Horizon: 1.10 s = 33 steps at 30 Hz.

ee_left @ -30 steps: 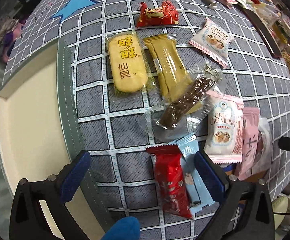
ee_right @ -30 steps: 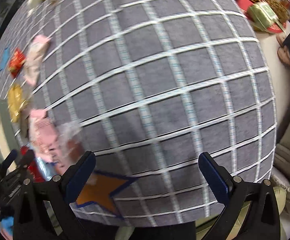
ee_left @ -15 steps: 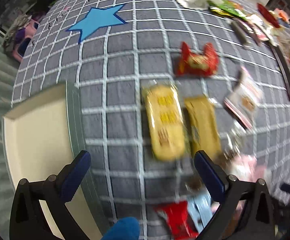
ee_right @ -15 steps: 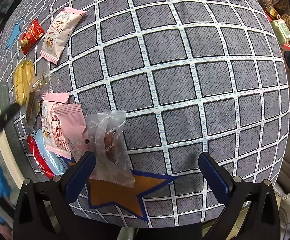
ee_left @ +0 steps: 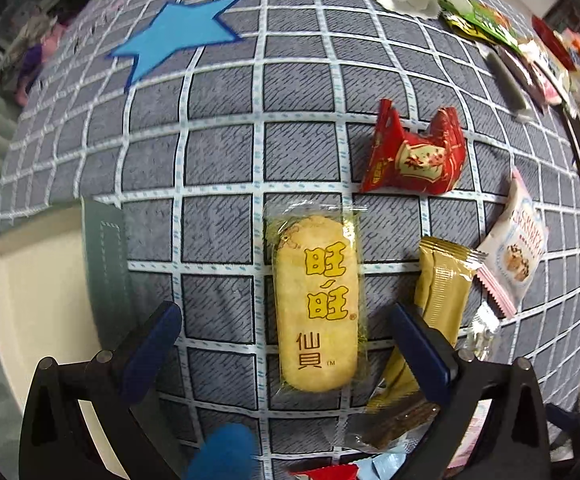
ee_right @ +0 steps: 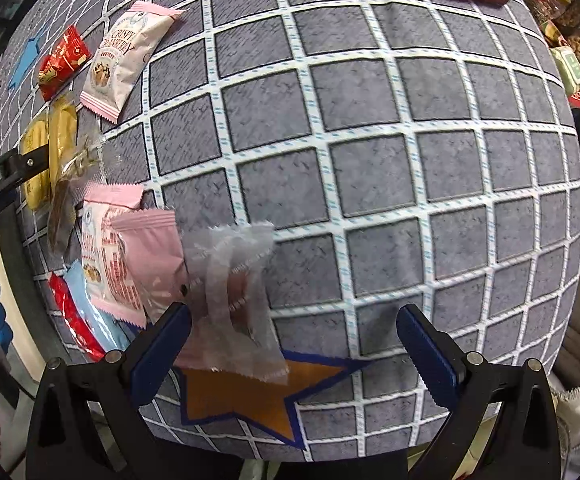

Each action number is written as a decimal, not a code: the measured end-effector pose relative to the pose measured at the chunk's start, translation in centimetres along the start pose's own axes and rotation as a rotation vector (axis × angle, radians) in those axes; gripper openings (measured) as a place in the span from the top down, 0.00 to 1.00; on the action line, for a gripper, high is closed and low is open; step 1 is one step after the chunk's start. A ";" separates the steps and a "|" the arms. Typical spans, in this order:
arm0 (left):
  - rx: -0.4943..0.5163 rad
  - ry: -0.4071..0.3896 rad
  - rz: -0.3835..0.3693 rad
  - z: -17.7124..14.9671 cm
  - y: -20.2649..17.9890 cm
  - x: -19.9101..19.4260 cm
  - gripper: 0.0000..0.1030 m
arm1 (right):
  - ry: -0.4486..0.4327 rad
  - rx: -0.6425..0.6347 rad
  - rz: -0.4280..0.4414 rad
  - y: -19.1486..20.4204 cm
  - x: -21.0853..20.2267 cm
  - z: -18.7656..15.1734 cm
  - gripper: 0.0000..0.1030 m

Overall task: Organize snacks
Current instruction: 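Grasp the yellow Want Want rice cracker with the left tool while the right tool grasps a clear-wrapped candy, then carry both snacks over the cream tray and open both tools to drop them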

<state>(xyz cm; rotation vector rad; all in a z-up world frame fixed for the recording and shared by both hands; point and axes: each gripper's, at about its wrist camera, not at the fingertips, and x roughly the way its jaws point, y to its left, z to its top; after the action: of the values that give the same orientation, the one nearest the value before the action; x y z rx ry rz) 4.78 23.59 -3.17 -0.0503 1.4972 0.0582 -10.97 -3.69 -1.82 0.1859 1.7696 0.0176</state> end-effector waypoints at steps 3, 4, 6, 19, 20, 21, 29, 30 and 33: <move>-0.003 0.008 0.002 -1.3 1.6 0.5 0.00 | 0.002 -0.022 0.004 1.6 0.5 0.8 0.03; -0.005 0.026 0.001 -1.0 1.7 0.7 0.00 | -0.003 -0.029 0.001 2.2 0.5 1.0 0.04; 0.009 0.057 0.005 0.0 1.2 1.0 0.00 | -0.009 -0.036 0.005 3.1 0.1 1.2 0.19; 0.133 0.004 -0.024 5.5 -8.1 -1.6 0.62 | -0.025 0.038 0.137 1.2 -1.8 0.5 0.71; 0.130 -0.001 -0.033 5.1 -8.0 -2.0 0.62 | -0.027 0.039 0.140 0.9 -2.0 0.4 0.71; 0.126 -0.010 -0.041 5.1 -8.1 -2.5 0.62 | -0.029 0.045 0.150 0.8 -2.1 0.1 0.71; 0.090 -0.095 -0.047 4.1 -5.5 -7.2 0.62 | -0.038 -0.013 0.203 2.8 -4.2 -3.5 0.71; 0.078 -0.101 -0.046 3.2 -5.1 -7.5 0.62 | -0.038 -0.035 0.208 3.8 -4.4 -3.6 0.71; 0.036 -0.115 -0.024 1.0 -2.3 -7.4 0.62 | -0.034 -0.108 0.214 6.3 -5.0 -3.2 0.71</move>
<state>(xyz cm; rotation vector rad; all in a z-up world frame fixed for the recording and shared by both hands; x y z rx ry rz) 5.44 21.32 4.30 -0.0357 1.3825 0.0148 -12.44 2.18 4.39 0.2949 1.7031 0.2622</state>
